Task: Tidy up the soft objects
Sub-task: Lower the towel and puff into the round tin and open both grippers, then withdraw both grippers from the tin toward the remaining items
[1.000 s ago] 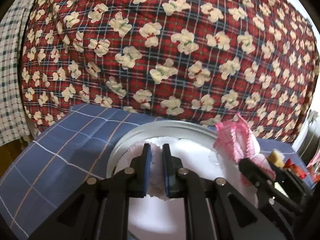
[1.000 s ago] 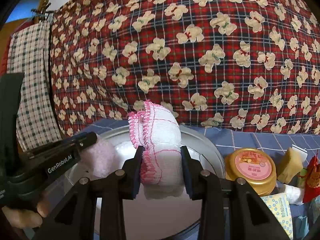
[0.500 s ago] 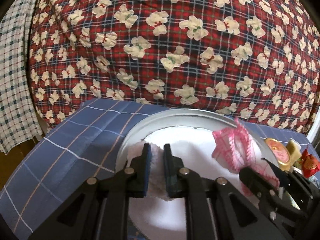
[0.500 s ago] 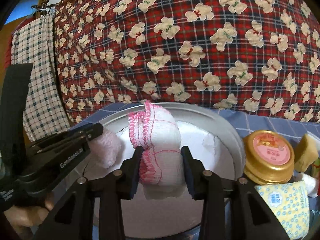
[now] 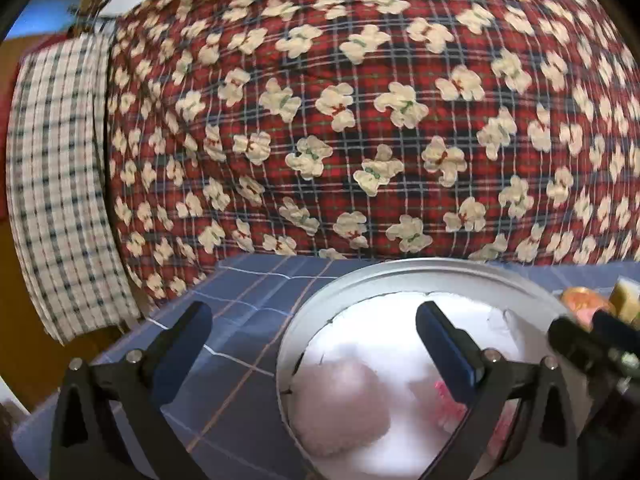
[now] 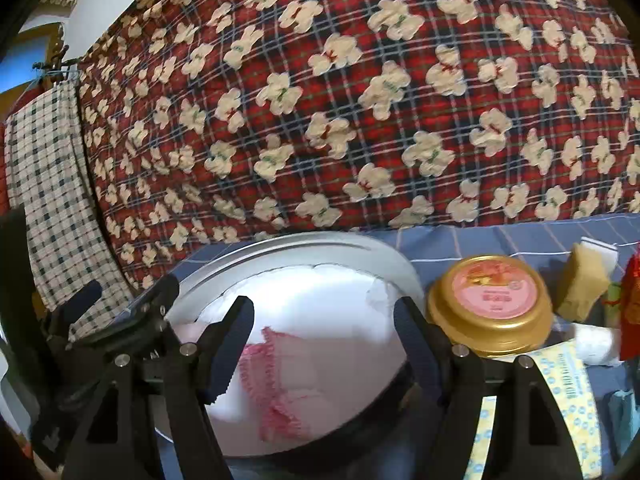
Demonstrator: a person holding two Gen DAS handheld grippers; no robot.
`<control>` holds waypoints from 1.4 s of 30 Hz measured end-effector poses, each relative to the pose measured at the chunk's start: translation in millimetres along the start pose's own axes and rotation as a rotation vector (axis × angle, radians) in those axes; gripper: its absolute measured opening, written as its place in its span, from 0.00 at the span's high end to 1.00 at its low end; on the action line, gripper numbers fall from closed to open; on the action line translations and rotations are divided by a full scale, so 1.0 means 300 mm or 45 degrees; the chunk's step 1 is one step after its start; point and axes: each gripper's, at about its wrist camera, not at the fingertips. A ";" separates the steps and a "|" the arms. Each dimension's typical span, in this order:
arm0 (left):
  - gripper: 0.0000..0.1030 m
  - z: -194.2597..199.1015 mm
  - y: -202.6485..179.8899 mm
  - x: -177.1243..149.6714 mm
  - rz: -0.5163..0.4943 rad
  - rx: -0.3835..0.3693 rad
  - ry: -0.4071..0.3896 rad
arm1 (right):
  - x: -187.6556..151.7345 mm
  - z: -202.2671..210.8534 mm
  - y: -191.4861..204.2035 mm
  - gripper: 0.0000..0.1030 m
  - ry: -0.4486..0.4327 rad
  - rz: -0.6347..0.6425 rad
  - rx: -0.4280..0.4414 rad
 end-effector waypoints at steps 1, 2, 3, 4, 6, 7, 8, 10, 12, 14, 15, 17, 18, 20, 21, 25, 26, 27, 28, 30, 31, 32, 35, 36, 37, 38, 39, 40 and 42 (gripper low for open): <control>0.00 0.005 -0.011 -0.002 -0.027 0.011 -0.007 | 0.002 0.004 -0.003 0.28 -0.005 0.000 -0.006; 0.00 0.009 -0.020 -0.004 -0.044 0.011 -0.007 | 0.004 0.007 -0.006 0.28 -0.011 0.003 -0.013; 0.00 0.012 -0.027 -0.006 -0.047 0.008 -0.005 | 0.005 0.012 -0.007 0.28 -0.017 0.007 -0.024; 0.00 0.015 -0.033 -0.010 -0.046 -0.003 0.004 | 0.006 0.019 -0.010 0.28 -0.025 0.009 -0.036; 0.00 0.021 -0.041 -0.015 -0.044 -0.006 0.016 | 0.008 0.031 -0.019 0.28 -0.039 0.008 -0.047; 0.00 0.023 -0.046 -0.016 -0.049 -0.002 0.018 | 0.008 0.037 -0.023 0.28 -0.047 0.007 -0.056; 0.00 0.024 -0.048 -0.017 -0.052 0.000 0.020 | 0.007 0.041 -0.028 0.28 -0.055 0.006 -0.068; 0.00 0.024 -0.051 -0.019 -0.049 -0.005 0.032 | 0.008 0.047 -0.036 0.28 -0.062 0.002 -0.083; 0.00 0.019 -0.052 -0.023 -0.041 -0.019 0.046 | 0.008 0.050 -0.043 0.28 -0.066 -0.010 -0.086; 0.00 0.018 -0.059 -0.028 -0.050 -0.016 0.051 | 0.005 0.053 -0.044 0.28 -0.078 -0.012 -0.094; 0.00 0.018 -0.063 -0.029 -0.057 -0.012 0.051 | 0.004 0.053 -0.043 0.28 -0.086 -0.007 -0.099; 0.00 0.015 -0.069 -0.031 -0.064 -0.013 0.055 | 0.003 0.058 -0.035 0.28 -0.105 0.022 -0.122; 0.00 0.016 -0.071 -0.031 -0.065 -0.017 0.057 | 0.002 0.061 -0.033 0.28 -0.113 0.033 -0.127; 0.00 0.019 -0.072 -0.033 -0.062 -0.026 0.059 | 0.001 0.075 -0.026 0.28 -0.142 0.063 -0.145; 0.00 0.022 -0.072 -0.033 -0.061 -0.026 0.059 | -0.002 0.087 -0.022 0.28 -0.157 0.082 -0.157; 0.00 0.038 -0.079 -0.039 -0.043 -0.069 0.074 | -0.012 0.117 -0.031 0.28 -0.147 0.105 -0.175; 0.00 0.039 -0.081 -0.039 -0.038 -0.079 0.081 | -0.014 0.129 -0.038 0.28 -0.147 0.097 -0.171; 0.00 0.044 -0.085 -0.042 -0.029 -0.092 0.093 | -0.015 0.145 -0.045 0.28 -0.154 0.088 -0.159; 0.00 0.049 -0.088 -0.044 -0.023 -0.105 0.099 | -0.016 0.162 -0.052 0.28 -0.163 0.082 -0.151; 0.00 0.066 -0.095 -0.051 -0.008 -0.129 0.105 | -0.016 0.194 -0.066 0.28 -0.185 0.079 -0.163; 0.00 0.080 -0.102 -0.055 0.001 -0.147 0.106 | -0.016 0.209 -0.075 0.28 -0.198 0.073 -0.171; 0.00 0.086 -0.108 -0.057 0.004 -0.158 0.107 | -0.016 0.225 -0.088 0.28 -0.211 0.065 -0.174; 0.00 0.120 -0.146 -0.066 -0.005 -0.195 0.104 | -0.017 0.254 -0.125 0.28 -0.220 0.061 -0.193; 0.00 0.128 -0.156 -0.068 -0.011 -0.200 0.102 | -0.018 0.262 -0.136 0.28 -0.222 0.075 -0.211; 0.00 0.139 -0.172 -0.069 -0.021 -0.208 0.097 | -0.019 0.268 -0.143 0.28 -0.225 0.085 -0.227; 0.00 0.147 -0.182 -0.071 -0.026 -0.211 0.095 | -0.020 0.274 -0.150 0.28 -0.228 0.090 -0.234; 0.00 0.155 -0.192 -0.071 -0.027 -0.215 0.093 | -0.022 0.282 -0.159 0.28 -0.233 0.095 -0.242; 0.00 0.163 -0.203 -0.073 -0.023 -0.223 0.094 | -0.024 0.291 -0.169 0.28 -0.242 0.098 -0.249; 0.00 0.175 -0.218 -0.077 -0.013 -0.239 0.098 | -0.027 0.304 -0.185 0.28 -0.251 0.104 -0.262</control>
Point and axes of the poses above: each gripper's, at about its wrist camera, not at the fingertips, and z roughly against the way its jaws point, y to its left, x to its top, and after that the axes turned 1 degree about y, right-handed
